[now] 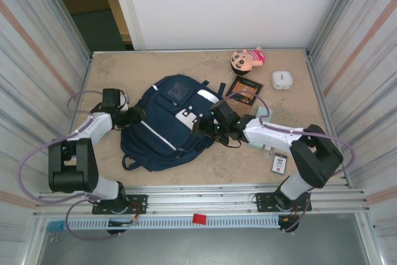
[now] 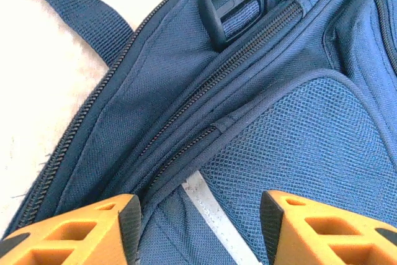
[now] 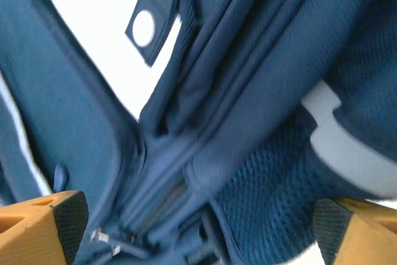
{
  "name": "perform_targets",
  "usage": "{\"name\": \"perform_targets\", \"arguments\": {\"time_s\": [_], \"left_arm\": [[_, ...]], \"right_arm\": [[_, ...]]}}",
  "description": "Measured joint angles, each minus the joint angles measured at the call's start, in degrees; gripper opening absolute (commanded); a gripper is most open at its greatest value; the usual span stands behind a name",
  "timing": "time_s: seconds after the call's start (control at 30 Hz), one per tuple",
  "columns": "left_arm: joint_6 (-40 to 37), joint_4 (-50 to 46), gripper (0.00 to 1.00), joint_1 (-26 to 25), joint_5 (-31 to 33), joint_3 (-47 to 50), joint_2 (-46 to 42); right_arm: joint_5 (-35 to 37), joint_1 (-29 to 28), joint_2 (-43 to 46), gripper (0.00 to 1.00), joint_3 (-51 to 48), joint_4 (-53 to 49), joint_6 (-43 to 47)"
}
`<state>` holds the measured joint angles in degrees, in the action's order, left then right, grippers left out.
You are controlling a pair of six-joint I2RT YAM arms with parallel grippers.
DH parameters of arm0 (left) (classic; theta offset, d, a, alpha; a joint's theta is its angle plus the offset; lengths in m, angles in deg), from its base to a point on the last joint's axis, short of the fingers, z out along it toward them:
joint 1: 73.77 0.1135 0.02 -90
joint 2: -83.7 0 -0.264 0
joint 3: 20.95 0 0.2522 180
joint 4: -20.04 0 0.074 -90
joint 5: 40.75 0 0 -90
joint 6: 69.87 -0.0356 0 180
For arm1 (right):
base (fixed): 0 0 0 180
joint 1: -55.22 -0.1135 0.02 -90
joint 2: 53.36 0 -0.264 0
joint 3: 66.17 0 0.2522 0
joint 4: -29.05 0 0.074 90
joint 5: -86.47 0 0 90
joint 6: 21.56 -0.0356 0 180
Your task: Pack books, pencil case, and school supplies into a backpack
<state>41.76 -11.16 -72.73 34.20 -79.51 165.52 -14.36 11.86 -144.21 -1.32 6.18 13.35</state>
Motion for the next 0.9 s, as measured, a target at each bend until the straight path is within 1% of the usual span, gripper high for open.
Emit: {"name": "perform_targets", "arguments": {"time_s": [0.13,0.2,0.27,0.37,0.5,0.6,0.67,0.73,0.77,0.83,0.9], "left_arm": [[3.67,2.78,0.54,-0.28,-0.37,5.77,-3.82],[5.22,3.89,0.55,-1.51,0.04,7.63,-4.85],[6.67,4.52,0.55,-3.85,1.4,8.85,-5.81],[9.57,5.42,0.55,-9.27,3.34,10.93,-8.13],[12.94,4.07,0.62,-17.64,5.99,11.82,-11.3],[13.73,1.38,0.67,-20.98,7.65,11.82,-15.19],[12.92,-1.33,0.69,-21.7,8.81,11.26,-18.8],[11.15,-3.65,0.71,-21.77,9.97,9.97,-22.16],[9.49,-4.72,0.72,-21.77,10.64,8.85,-24.13],[5.27,-5.38,0.7,-21.75,11.19,6.93,-27.32],[-1.07,-5.31,0.66,-21.77,10.75,5.2,-30.03]], "right_arm": [[-1.99,3.48,-5.81,0.93,1.25,3.87,0.09],[-2.97,5.46,-8.63,0.93,3.67,4.57,0.28],[-3.39,7.34,-10.93,0.92,6.51,5.22,0.66],[-3.82,10.67,-13.92,0.92,10.47,6.93,1.79],[-3.82,14.32,-16.09,0.94,13.62,8.28,4.24],[-4.02,15.54,-15.72,1.0,13.97,8.2,6.32],[-3.89,15.85,-14.27,0.99,13.77,6.97,8.0],[-3.58,15.98,-10.75,0.99,12.55,5.53,9.73],[-3.3,15.98,-8.0,0.99,11.63,4.61,10.73],[-2.51,16.0,-1.55,0.99,9.66,3.17,12.41],[-1.6,16.0,6.51,0.99,6.88,2.4,14.05]]}}
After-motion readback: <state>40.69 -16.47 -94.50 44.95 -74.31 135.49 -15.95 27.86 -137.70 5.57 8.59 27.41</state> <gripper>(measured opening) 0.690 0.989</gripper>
